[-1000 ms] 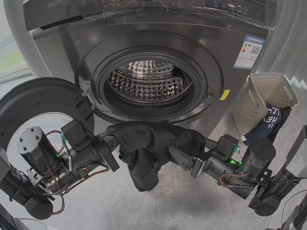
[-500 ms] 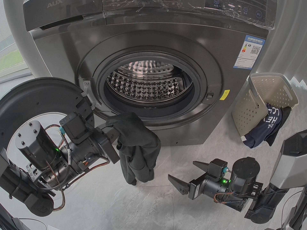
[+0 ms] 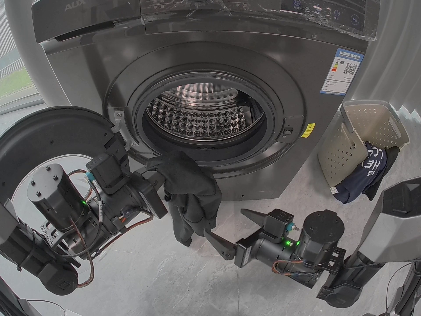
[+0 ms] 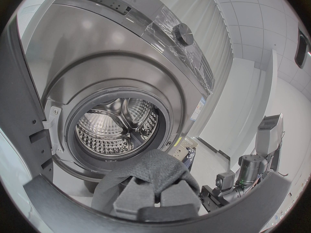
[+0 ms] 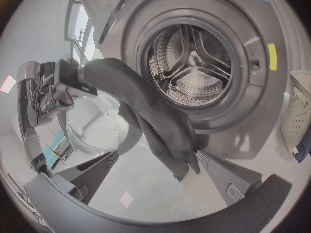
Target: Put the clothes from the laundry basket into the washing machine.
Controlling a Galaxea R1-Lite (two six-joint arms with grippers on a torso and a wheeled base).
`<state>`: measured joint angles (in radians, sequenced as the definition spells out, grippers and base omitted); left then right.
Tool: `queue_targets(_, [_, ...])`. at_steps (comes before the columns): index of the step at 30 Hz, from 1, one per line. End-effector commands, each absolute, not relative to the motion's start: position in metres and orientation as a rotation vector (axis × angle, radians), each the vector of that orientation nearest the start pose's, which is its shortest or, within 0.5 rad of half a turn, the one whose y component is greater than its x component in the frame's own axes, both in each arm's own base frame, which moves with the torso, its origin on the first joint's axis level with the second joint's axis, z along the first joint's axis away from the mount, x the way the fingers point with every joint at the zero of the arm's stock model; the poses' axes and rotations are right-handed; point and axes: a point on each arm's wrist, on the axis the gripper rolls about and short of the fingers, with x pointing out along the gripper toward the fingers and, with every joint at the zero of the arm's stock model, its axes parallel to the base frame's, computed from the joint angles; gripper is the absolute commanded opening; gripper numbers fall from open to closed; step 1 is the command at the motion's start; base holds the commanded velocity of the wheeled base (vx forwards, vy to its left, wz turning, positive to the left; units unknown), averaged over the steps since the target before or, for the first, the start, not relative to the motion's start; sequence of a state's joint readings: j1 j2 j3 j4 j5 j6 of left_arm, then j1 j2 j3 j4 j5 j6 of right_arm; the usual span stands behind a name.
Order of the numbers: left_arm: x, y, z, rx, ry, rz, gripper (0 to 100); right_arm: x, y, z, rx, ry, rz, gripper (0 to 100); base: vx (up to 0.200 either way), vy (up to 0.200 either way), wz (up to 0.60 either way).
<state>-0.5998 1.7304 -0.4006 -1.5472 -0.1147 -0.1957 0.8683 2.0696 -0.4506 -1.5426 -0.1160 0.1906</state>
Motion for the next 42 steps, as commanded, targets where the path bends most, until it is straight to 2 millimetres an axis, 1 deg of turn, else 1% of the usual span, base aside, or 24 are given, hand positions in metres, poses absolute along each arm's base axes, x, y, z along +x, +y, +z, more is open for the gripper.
queue_targets(1, [0.219, -0.152, 0.163, -0.239, -0.132, -0.720, 0, 0.208, 0.261, 0.096, 0.189, 0.040, 0.791, 100, 0.000, 0.000, 0.00])
queue_targets(4, [0.219, -0.153, 0.163, -0.241, -0.133, -0.722, 0, 0.215, 0.269, 0.103, 0.201, -0.004, 0.800, 100, 0.000, 0.000, 0.00])
queue_targets(10, [0.217, -0.154, 0.162, -0.240, -0.129, -0.729, 0, 0.233, 0.284, 0.106, 0.207, -0.058, 0.800, 100, 0.000, 0.000, 0.00])
queue_targets(14, [0.217, -0.154, 0.162, -0.240, -0.129, -0.729, 0, 0.246, 0.287, 0.104, 0.207, -0.075, 0.779, 100, 0.000, 0.000, 0.00])
queue_targets(17, [0.217, -0.154, 0.162, -0.239, -0.128, -0.729, 0, 0.254, 0.281, 0.105, 0.209, -0.084, 0.752, 100, 0.000, 0.000, 0.00])
queue_targets(21, [0.217, -0.154, 0.161, -0.238, -0.125, -0.728, 0, 0.265, 0.264, 0.114, 0.218, -0.112, 0.701, 100, 0.000, 0.000, 0.00])
queue_targets(25, [0.217, -0.154, 0.161, -0.238, -0.125, -0.730, 0, 0.265, 0.251, 0.123, 0.224, -0.127, 0.676, 100, 0.000, 0.000, 0.00])
queue_targets(28, [0.216, -0.154, 0.161, -0.238, -0.125, -0.730, 0, 0.267, 0.245, 0.126, 0.226, -0.132, 0.661, 100, 0.000, 0.000, 0.00])
queue_targets(36, [0.215, -0.154, 0.161, -0.236, -0.123, -0.731, 0, 0.276, 0.239, 0.126, 0.226, -0.139, 0.634, 100, 0.000, 0.000, 0.00])
queue_targets(38, [0.216, -0.154, 0.161, -0.236, -0.126, -0.731, 0, 0.275, 0.239, 0.128, 0.228, -0.145, 0.636, 100, 0.000, 0.000, 0.00])
queue_targets(42, [0.214, -0.155, 0.162, -0.239, -0.126, -0.741, 0, 0.275, 0.242, 0.125, 0.225, -0.135, 0.642, 100, 0.000, 0.000, 0.00])
